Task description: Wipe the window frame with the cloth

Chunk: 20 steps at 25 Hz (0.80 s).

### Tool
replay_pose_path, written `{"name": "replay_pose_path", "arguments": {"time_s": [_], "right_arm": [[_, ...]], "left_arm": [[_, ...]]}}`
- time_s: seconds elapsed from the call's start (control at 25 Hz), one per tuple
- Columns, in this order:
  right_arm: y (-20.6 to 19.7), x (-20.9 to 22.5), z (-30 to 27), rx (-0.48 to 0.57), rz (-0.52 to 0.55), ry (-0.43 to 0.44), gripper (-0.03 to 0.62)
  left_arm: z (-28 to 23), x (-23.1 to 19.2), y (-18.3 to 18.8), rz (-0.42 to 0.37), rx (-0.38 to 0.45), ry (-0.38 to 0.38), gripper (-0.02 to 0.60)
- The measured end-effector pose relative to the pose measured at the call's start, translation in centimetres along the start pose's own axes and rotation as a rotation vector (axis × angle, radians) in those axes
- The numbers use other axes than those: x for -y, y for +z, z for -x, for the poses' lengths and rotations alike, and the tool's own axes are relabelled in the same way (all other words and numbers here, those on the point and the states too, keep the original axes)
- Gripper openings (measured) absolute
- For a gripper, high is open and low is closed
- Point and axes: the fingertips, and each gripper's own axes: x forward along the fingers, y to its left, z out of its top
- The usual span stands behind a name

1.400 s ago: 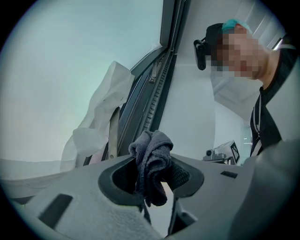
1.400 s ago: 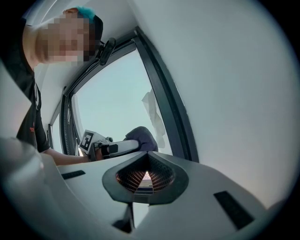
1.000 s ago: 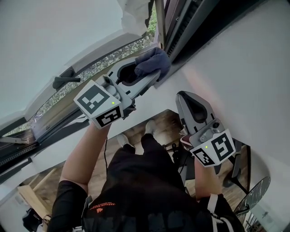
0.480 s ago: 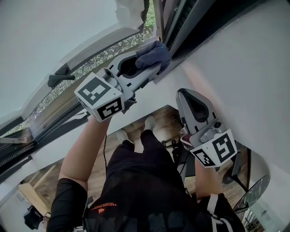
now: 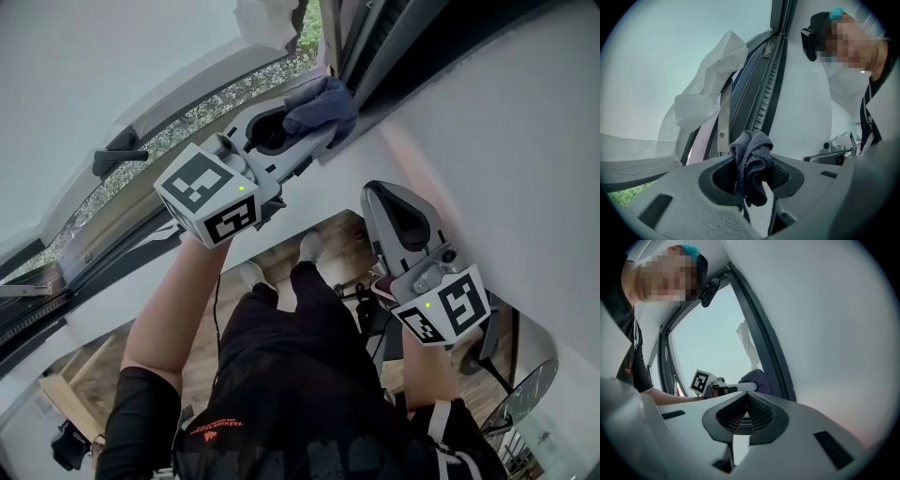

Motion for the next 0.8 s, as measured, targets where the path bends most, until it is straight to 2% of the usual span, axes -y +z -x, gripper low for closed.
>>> {"name": "replay_pose_path", "arguments": {"time_s": [0.8], "right_arm": [[-3.5,0.4,-1.9,-0.047,-0.048,0.023,0.005]], "left_arm": [[-0.7,-1.7,-4.5,-0.059,-0.121,0.064,0.155]]}}
